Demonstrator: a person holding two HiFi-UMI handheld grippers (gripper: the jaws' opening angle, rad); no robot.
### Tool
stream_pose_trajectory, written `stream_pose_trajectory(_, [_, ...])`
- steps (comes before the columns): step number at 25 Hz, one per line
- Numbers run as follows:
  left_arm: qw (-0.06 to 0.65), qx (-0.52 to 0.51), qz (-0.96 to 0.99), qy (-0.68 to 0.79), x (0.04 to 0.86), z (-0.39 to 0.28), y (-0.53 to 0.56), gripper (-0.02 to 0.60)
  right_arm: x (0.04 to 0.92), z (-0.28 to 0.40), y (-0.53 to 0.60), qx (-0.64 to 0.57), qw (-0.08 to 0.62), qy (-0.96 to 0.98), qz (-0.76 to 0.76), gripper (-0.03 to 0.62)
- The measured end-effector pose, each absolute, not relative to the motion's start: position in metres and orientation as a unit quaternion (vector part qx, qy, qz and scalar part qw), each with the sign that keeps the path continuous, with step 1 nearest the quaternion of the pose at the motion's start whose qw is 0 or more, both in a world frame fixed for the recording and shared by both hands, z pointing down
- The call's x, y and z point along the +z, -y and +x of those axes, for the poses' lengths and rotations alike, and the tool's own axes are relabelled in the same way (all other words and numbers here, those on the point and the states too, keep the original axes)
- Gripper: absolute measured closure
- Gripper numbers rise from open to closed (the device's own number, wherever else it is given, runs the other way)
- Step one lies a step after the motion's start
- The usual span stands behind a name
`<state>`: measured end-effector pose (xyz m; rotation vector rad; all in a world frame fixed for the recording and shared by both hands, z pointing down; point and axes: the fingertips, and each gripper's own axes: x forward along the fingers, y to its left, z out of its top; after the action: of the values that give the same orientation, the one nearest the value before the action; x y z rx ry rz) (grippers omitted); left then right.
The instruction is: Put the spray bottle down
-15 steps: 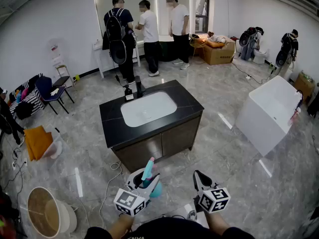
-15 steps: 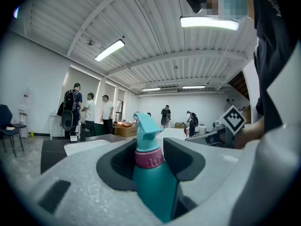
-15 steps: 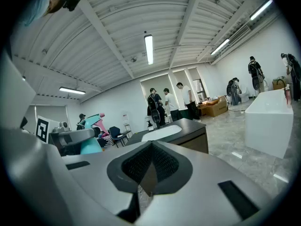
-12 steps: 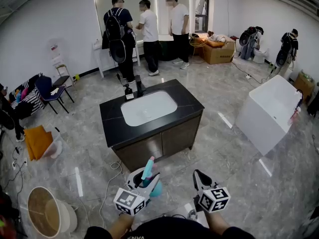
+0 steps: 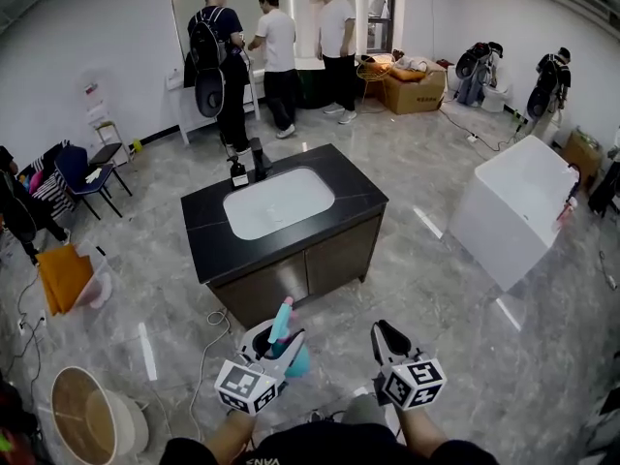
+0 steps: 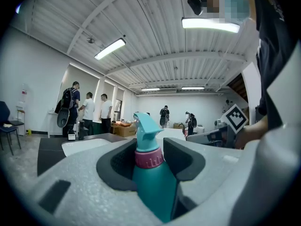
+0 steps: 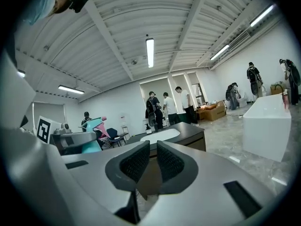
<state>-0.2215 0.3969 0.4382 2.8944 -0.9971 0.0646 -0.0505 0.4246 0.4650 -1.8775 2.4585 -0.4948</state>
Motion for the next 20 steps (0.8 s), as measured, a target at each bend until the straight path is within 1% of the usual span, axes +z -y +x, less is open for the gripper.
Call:
stream_pose_trajectory(3, [0.044, 0.023, 0.945, 0.323, 0.442, -0.212, -0.387, 0.403, 0.467, -0.041, -0.416, -0.162, 0.007, -0.784, -0.599, 0.549])
stream_pose_trajectory(9, [0.049, 0.026, 0.939, 0.340, 0.444, -0.184, -0.353, 0.403, 0.473, -0.010, -0.380, -0.173, 0.004, -0.793, -0.585, 0.548])
stream_pose_trajectory(20, [0.058, 0.023, 0.922, 0.382, 0.447, -0.099, -0.273, 0.403, 0.477, 0.075, -0.291, -0.182, -0.015, -0.818, -0.546, 0.548])
